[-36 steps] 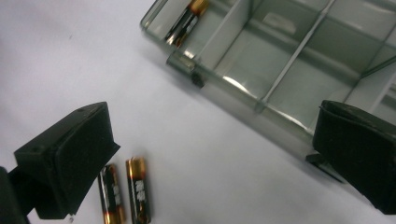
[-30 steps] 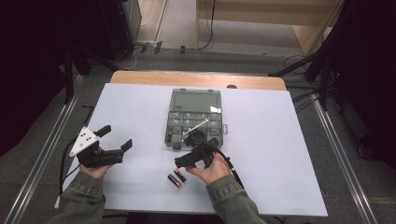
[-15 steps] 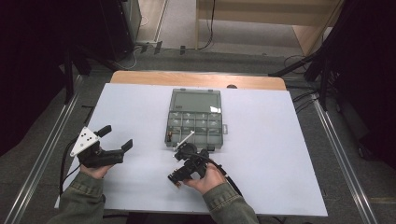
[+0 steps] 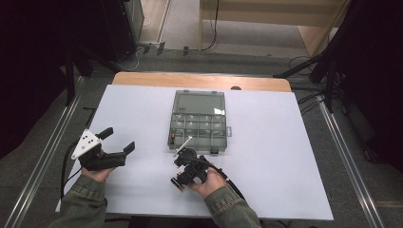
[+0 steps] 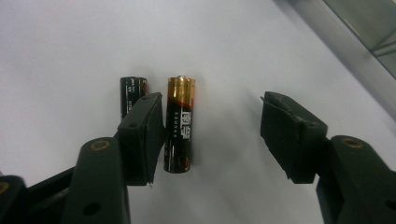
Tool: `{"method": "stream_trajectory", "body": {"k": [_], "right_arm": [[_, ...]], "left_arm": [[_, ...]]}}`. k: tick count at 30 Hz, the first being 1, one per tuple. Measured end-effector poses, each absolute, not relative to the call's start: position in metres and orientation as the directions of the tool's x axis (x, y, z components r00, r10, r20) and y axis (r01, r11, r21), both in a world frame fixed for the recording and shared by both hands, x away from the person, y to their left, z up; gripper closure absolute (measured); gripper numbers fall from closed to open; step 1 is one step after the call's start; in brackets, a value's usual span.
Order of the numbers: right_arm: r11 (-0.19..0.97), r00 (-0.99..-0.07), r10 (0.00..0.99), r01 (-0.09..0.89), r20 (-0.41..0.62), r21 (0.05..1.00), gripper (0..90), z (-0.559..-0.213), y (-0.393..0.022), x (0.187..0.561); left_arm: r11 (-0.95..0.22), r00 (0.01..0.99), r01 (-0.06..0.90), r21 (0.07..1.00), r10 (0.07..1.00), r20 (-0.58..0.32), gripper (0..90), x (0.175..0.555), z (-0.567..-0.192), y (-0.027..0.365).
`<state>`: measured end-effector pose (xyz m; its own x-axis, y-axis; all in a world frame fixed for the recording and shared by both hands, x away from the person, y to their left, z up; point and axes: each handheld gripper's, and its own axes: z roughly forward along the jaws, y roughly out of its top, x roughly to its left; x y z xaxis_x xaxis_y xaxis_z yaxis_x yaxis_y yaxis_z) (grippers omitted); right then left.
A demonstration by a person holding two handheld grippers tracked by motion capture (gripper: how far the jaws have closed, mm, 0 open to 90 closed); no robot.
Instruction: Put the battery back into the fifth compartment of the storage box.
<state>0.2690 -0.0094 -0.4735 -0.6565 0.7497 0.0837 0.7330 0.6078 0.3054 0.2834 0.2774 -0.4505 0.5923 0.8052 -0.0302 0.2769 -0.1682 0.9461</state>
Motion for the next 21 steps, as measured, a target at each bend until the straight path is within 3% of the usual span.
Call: {"method": "stream_trajectory", "body": {"k": [11, 21], "right_arm": [[0.629, -0.672, 0.735, 0.727, 0.092, 0.276, 75.8, -0.4761, -0.003, 0.2687], [0.6, -0.643, 0.754, 0.759, 0.137, 0.254, 77.6, -0.4758, -0.0054, 0.2735]], "left_arm": [[-0.175, 0.6, 0.274, 0.946, 0.799, -0.026, 3.7, 0.2835, -0.4509, 0.2771], [-0.176, 0.599, 0.277, 0.945, 0.8, -0.026, 3.7, 0.2836, -0.4513, 0.2767]]}}
